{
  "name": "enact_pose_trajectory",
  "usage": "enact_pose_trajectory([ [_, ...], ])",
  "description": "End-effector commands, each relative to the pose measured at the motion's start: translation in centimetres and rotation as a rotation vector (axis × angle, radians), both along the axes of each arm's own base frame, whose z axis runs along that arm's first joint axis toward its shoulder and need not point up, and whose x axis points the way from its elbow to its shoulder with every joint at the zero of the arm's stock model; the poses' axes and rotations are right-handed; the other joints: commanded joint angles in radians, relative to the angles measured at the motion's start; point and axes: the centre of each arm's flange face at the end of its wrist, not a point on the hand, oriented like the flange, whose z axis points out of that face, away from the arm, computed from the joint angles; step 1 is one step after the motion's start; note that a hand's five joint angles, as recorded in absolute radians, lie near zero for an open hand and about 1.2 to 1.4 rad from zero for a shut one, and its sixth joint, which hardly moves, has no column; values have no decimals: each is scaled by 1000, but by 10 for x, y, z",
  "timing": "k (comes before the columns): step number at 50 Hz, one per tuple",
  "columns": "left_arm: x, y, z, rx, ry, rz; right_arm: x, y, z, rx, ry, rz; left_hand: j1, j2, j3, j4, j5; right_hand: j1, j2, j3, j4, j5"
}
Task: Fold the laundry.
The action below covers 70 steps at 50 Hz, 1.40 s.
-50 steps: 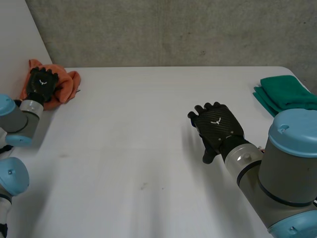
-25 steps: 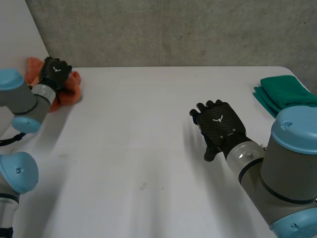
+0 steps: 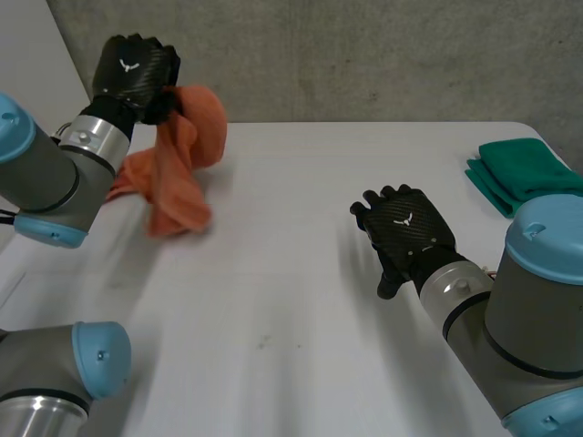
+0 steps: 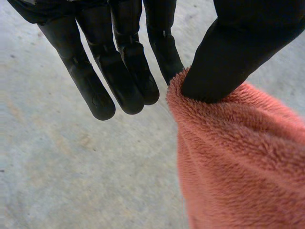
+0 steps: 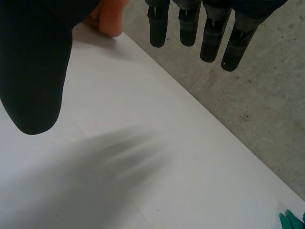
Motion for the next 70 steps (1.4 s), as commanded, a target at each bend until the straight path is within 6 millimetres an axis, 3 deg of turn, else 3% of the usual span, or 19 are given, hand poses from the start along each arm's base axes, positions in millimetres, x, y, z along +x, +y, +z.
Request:
enact_pose_trajectory([
  [1, 5, -5, 5, -15, 39, 59, 0, 1, 1, -2, -1, 0, 264, 198, 204, 196, 251, -24, -41, -37, -55, -64],
  [13, -1, -9, -6, 46, 52, 46, -1, -1, 1, -4, -2, -3, 264, 198, 204, 196, 251, -24, -41, -37, -55, -64],
  [24, -11, 2, 7, 26, 71, 36, 0, 0, 1, -2, -1, 0, 264, 198, 204, 196, 251, -24, -41, -37, -55, -64],
  [32, -12, 1, 4, 43, 74, 43, 0, 1, 0, -1, 0, 1, 264, 198, 204, 196, 251, -24, -41, -37, -55, -64],
  [46, -26, -2, -15, 150, 87, 75, 0, 0, 0, 1, 0, 1, 264, 198, 204, 196, 251, -24, -41, -37, -55, -64],
  [51, -29, -9, -23, 226, 91, 103, 0, 0, -1, 3, 2, 0, 264, 198, 204, 196, 251, -24, -41, -37, -55, -64],
  [60, -22, -27, -43, 539, 13, 269, 0, 0, -2, 6, 4, 0, 264, 198, 204, 196, 251, -24, -41, -37, -55, -64],
  [70, -20, -7, -76, 780, -111, 335, 0, 0, -2, 6, 4, 0, 264, 198, 204, 196, 251, -24, -41, -37, -55, -64],
])
